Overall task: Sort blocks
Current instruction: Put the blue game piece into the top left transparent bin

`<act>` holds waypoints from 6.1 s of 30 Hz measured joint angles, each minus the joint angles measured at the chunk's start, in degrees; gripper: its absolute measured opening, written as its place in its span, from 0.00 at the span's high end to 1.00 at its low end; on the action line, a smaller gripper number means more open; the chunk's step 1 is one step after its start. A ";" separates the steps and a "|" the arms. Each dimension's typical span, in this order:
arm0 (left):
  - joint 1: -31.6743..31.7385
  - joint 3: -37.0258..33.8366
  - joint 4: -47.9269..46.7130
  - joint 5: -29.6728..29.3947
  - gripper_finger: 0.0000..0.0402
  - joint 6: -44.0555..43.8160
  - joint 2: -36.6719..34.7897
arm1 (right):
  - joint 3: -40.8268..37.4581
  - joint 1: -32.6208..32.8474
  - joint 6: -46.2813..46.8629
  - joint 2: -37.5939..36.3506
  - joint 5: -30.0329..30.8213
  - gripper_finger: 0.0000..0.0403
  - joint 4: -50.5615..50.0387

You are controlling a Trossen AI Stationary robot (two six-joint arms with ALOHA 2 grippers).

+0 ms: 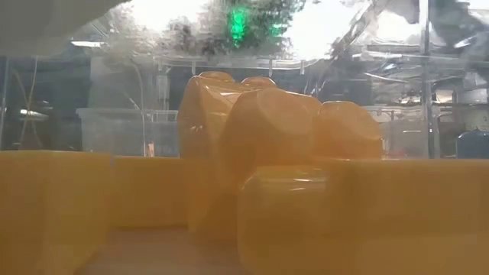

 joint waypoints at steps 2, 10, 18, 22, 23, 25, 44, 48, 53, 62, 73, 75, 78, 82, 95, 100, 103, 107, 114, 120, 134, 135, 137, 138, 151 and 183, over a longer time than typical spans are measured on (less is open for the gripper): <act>-0.04 0.00 0.04 0.10 0.31 -0.02 0.00 | 5.37 -0.78 0.17 4.44 0.35 0.68 -0.05; -0.04 0.00 0.39 3.36 0.31 -1.53 -0.04 | 23.47 -2.40 1.13 18.64 -0.38 0.54 1.10; -0.04 0.02 3.01 5.68 0.31 -1.45 -1.15 | 21.64 -4.23 1.67 14.28 -7.33 0.11 -4.90; -0.04 0.02 2.91 5.88 0.31 -1.09 -2.47 | 21.66 -4.70 -5.09 8.76 -7.20 0.10 -11.19; -0.04 0.02 3.03 6.22 0.31 -0.65 -2.79 | 21.66 -4.59 -7.46 7.02 -6.27 0.10 -14.56; -0.04 0.02 3.03 7.09 0.31 0.06 -3.30 | 21.74 -4.47 -12.97 3.44 -2.65 0.11 -21.74; -0.04 0.02 -2.80 16.20 0.31 -5.53 3.38 | -16.04 17.83 3.24 -31.29 13.67 0.22 -80.05; 1.48 3.78 -10.32 20.43 0.31 -4.05 9.70 | -32.41 26.07 23.46 -45.01 13.18 0.22 -77.71; 3.21 21.16 -51.78 21.63 0.31 0.61 18.91 | -47.33 34.60 38.94 -55.93 16.16 0.22 -65.43; -14.52 20.12 -85.45 9.21 0.31 -12.51 20.66 | -62.37 37.30 40.94 -58.52 15.10 0.22 -44.15; -20.78 1.19 -85.58 7.92 0.31 -52.06 19.38 | -67.22 34.86 36.93 -58.52 15.50 0.22 -36.11; -18.39 0.69 -85.93 7.33 0.31 -45.50 20.61 | -67.43 33.85 34.98 -58.50 14.95 0.22 -34.91; -14.48 0.68 -85.75 7.38 0.31 -33.12 22.70 | -67.43 32.10 31.66 -58.50 14.40 0.22 -33.35; -9.47 0.68 -85.33 7.17 0.31 -20.95 26.26 | -67.43 29.10 27.30 -58.50 12.04 0.22 -30.93; -5.55 0.70 -78.38 7.02 0.31 28.51 37.77 | -67.43 26.57 25.61 -58.50 10.03 0.22 -28.84; -4.46 -0.41 -75.39 7.41 0.31 25.75 37.88 | -67.43 26.60 25.61 -58.50 10.03 0.22 -28.81; -4.33 -1.61 -75.44 7.60 0.31 24.61 37.86 | -67.43 26.59 24.83 -58.50 10.03 0.22 -28.85; -4.33 -2.93 -74.22 7.66 0.31 24.61 37.89 | -67.43 26.59 23.95 -58.50 10.03 0.22 -28.90; -2.89 -2.99 -74.10 7.38 0.31 24.24 38.01 | -67.43 26.59 22.08 -58.50 10.05 0.22 -28.91; -1.02 -2.99 -74.05 7.23 0.31 24.19 38.34 | -67.43 26.59 21.57 -58.50 10.05 0.22 -28.92; 1.59 -2.75 -74.22 9.11 0.31 24.70 49.51 | -67.41 26.59 21.55 -58.50 10.95 0.22 -28.92; 1.57 -2.62 -74.36 9.19 0.31 24.88 50.11 | -67.41 26.59 21.55 -58.50 10.95 0.22 -28.94; 1.57 -2.66 -74.31 9.19 0.32 24.92 50.54 | -67.41 26.59 21.55 -58.50 10.97 0.22 -28.94; 1.57 -2.65 -74.26 9.31 0.34 24.94 50.60 | -67.41 26.59 21.55 -58.50 10.97 0.22 -28.96; 2.86 7.81 -76.68 8.52 0.84 31.19 47.17 | -67.39 26.59 21.67 -58.50 11.03 0.22 -28.97; 43.04 27.44 -63.58 -3.74 0.30 24.29 26.02 | -67.39 26.59 25.48 -58.48 10.97 0.22 -28.89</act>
